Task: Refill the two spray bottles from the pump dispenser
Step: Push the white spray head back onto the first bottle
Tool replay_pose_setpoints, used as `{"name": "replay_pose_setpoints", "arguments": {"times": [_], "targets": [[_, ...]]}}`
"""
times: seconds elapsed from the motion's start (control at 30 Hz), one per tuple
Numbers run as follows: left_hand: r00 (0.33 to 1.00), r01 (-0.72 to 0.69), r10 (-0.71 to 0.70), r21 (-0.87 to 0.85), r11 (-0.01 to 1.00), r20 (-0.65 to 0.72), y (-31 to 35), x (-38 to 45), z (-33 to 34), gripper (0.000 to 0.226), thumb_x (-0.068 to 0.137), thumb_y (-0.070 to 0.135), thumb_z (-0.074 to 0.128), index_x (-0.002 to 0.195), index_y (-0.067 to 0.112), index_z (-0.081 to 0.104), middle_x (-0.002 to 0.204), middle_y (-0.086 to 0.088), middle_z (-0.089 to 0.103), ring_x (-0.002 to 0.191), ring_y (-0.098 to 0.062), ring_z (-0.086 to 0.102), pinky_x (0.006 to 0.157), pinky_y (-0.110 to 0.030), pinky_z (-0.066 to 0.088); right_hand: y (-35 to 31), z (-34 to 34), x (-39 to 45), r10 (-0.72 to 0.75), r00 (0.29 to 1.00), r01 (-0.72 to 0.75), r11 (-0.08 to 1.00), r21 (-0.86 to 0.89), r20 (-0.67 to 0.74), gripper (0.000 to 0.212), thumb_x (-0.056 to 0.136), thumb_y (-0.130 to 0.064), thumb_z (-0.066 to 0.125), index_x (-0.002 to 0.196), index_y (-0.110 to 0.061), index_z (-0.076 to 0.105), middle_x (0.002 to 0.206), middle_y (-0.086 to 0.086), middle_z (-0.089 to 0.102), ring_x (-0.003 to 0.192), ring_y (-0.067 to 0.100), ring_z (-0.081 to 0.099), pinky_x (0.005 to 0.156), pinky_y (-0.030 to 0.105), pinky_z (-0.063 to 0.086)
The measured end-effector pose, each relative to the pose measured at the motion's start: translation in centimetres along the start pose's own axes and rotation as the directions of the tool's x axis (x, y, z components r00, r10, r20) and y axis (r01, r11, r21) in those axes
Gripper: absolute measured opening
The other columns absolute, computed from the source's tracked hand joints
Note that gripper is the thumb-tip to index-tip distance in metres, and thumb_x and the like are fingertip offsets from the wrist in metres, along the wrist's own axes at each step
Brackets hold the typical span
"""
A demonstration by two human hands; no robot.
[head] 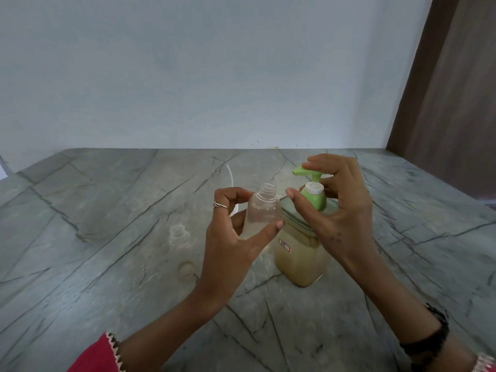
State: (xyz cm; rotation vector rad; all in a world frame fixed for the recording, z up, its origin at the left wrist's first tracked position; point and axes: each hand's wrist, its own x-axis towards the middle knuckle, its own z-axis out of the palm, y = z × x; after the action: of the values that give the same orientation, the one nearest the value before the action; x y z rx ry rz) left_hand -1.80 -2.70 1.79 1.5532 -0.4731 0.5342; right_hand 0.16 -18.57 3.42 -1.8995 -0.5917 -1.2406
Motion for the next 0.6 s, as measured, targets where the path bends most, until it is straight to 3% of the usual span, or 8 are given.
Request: {"name": "replay_pose_setpoints", "arguments": {"times": [0.13, 0.2, 0.37, 0.47, 0.53, 0.6], "targets": [[1.0, 0.03, -0.03, 0.013, 0.999, 0.001, -0.4, -0.3, 0.2, 0.051, 0.06, 0.034, 0.081, 0.096, 0.033, 0.045, 0.101, 0.018, 0.063, 0.085, -0.011, 0.071, 0.068, -0.02, 0.055, 0.7, -0.3, 0.2, 0.026, 0.999, -0.027, 0.998, -0.058, -0.023, 0.032, 0.082, -0.039, 0.065, 0.109, -0.024, 0.055, 0.112, -0.007, 0.051, 0.092, 0.003, 0.055, 0.067, 0.027, 0.054], [0.999, 0.052, -0.052, 0.023, 0.998, -0.003, -0.7, -0.3, 0.3, 0.052, 0.062, 0.026, 0.083, 0.095, 0.031, 0.044, 0.096, 0.023, 0.063, 0.083, -0.011, 0.071, 0.066, -0.019, 0.055, 1.0, -0.4, 0.2, 0.034, 0.999, -0.036, 0.996, -0.077, -0.036, 0.034, 0.083, -0.039, 0.064, 0.109, -0.02, 0.057, 0.112, -0.006, 0.05, 0.091, 0.003, 0.054, 0.066, 0.029, 0.054], [0.993, 0.11, -0.108, 0.054, 0.992, -0.042, -1.7, -0.2, 0.3, 0.054, 0.066, 0.008, 0.082, 0.092, 0.029, 0.038, 0.092, 0.014, 0.059, 0.081, -0.009, 0.069, 0.063, -0.018, 0.053, 0.9, -0.2, 0.1, 0.028, 0.998, -0.033, 0.995, -0.091, -0.055, 0.035, 0.085, -0.037, 0.063, 0.111, -0.014, 0.059, 0.114, -0.003, 0.052, 0.093, 0.01, 0.059, 0.069, 0.032, 0.055], [0.99, 0.135, -0.131, 0.089, 0.987, -0.052, -2.4, -0.1, 0.3, 0.057, 0.067, 0.007, 0.082, 0.091, 0.029, 0.035, 0.095, 0.015, 0.053, 0.082, -0.006, 0.067, 0.066, -0.02, 0.054, 0.9, -0.1, -0.1, -0.017, 0.996, 0.003, 0.987, -0.162, -0.085, 0.035, 0.086, -0.034, 0.064, 0.112, -0.01, 0.061, 0.114, 0.004, 0.058, 0.099, 0.007, 0.057, 0.074, 0.024, 0.054], [0.988, 0.149, -0.144, 0.109, 0.983, -0.053, -2.7, 0.0, 0.4, 0.058, 0.067, 0.006, 0.082, 0.09, 0.03, 0.034, 0.094, 0.014, 0.052, 0.084, -0.006, 0.065, 0.07, -0.024, 0.055, 0.7, -0.1, -0.1, -0.048, 0.994, 0.025, 0.977, -0.211, -0.103, 0.034, 0.087, -0.031, 0.064, 0.111, -0.008, 0.063, 0.116, 0.009, 0.06, 0.107, 0.005, 0.052, 0.084, 0.011, 0.046], [0.985, 0.167, -0.162, 0.129, 0.978, -0.053, -3.0, 0.1, 0.3, 0.059, 0.066, 0.007, 0.082, 0.089, 0.03, 0.033, 0.094, 0.013, 0.053, 0.086, -0.009, 0.065, 0.071, -0.024, 0.054, 0.4, -0.1, 0.0, -0.081, 0.989, 0.046, 0.965, -0.258, -0.127, 0.031, 0.086, -0.028, 0.066, 0.108, -0.006, 0.064, 0.116, 0.014, 0.059, 0.111, 0.01, 0.05, 0.09, 0.009, 0.039]]}}
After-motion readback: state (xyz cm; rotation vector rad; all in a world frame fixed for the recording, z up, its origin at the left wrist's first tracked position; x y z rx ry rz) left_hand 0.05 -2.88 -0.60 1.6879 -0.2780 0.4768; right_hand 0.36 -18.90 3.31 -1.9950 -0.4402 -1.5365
